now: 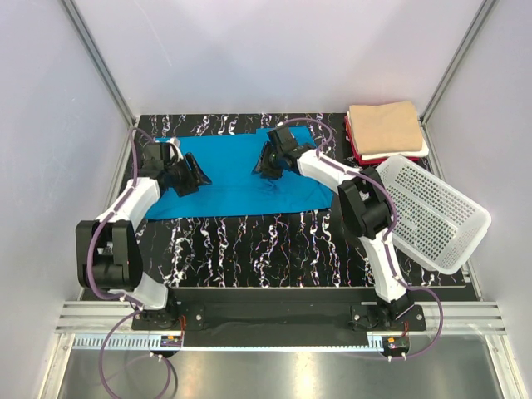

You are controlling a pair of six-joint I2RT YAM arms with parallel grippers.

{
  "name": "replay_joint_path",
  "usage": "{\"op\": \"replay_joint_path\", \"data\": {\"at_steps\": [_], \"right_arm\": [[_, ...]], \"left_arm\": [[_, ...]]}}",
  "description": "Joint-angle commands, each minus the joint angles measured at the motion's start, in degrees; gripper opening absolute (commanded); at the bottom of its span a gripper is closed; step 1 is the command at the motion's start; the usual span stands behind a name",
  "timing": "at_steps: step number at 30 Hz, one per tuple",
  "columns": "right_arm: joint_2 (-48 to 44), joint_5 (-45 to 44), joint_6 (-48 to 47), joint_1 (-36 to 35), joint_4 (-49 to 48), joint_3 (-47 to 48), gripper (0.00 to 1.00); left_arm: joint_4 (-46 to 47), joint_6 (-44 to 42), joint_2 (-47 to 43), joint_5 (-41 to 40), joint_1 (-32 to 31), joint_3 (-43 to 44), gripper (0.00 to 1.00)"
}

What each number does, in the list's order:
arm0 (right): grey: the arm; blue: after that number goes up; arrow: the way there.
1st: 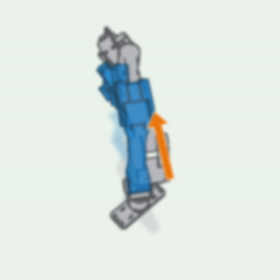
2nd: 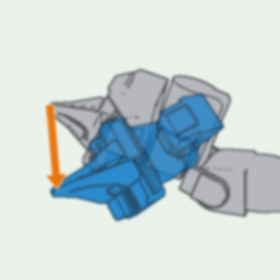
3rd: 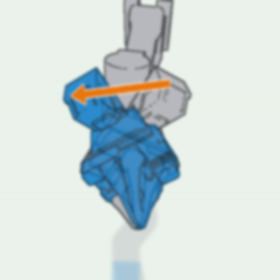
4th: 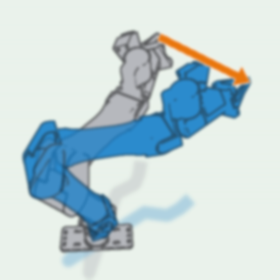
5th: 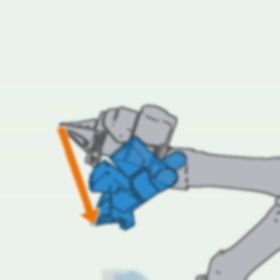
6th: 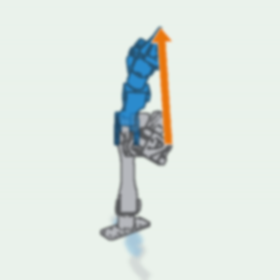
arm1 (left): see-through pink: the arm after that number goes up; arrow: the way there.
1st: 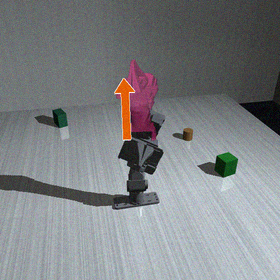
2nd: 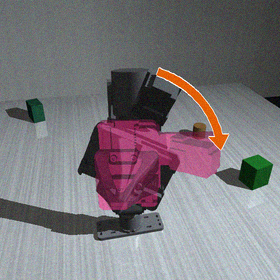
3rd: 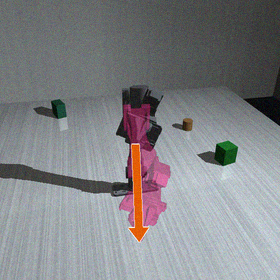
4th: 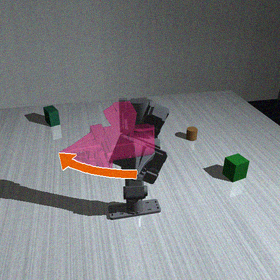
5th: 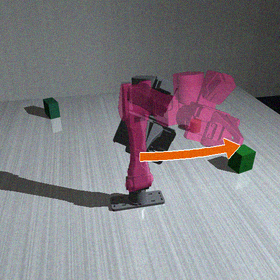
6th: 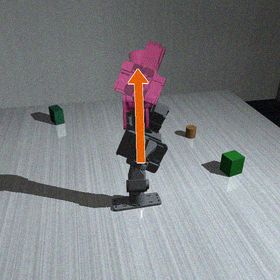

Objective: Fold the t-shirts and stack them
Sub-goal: Fold the tshirt

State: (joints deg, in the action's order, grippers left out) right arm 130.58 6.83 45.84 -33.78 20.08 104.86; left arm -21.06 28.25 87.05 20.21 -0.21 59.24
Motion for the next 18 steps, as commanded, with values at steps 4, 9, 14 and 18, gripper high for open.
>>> {"op": "replay_joint_path", "data": {"at_steps": [4,9,14,18], "right_arm": [[-8.75,-0.92,-7.08,2.57,6.71,1.5,0.47],[-18.07,-3.67,-8.93,7.23,10.25,-9.57,0.44],[-23.87,-5.33,-11.21,10.92,10.6,-20.46,0.32],[-24.33,-6.48,-12.71,11.46,10.95,-24.17,0.22]], "left_arm": [[2.69,2.34,0.32,6.51,-1.89,6.49,0.58],[6.55,4.26,3.2,8.09,-7.17,7.81,0.55],[10.94,7.17,9.36,10.55,-14.09,10.71,0.53],[12.18,6.91,16.48,12.13,-19.91,16.67,0.52]]}}
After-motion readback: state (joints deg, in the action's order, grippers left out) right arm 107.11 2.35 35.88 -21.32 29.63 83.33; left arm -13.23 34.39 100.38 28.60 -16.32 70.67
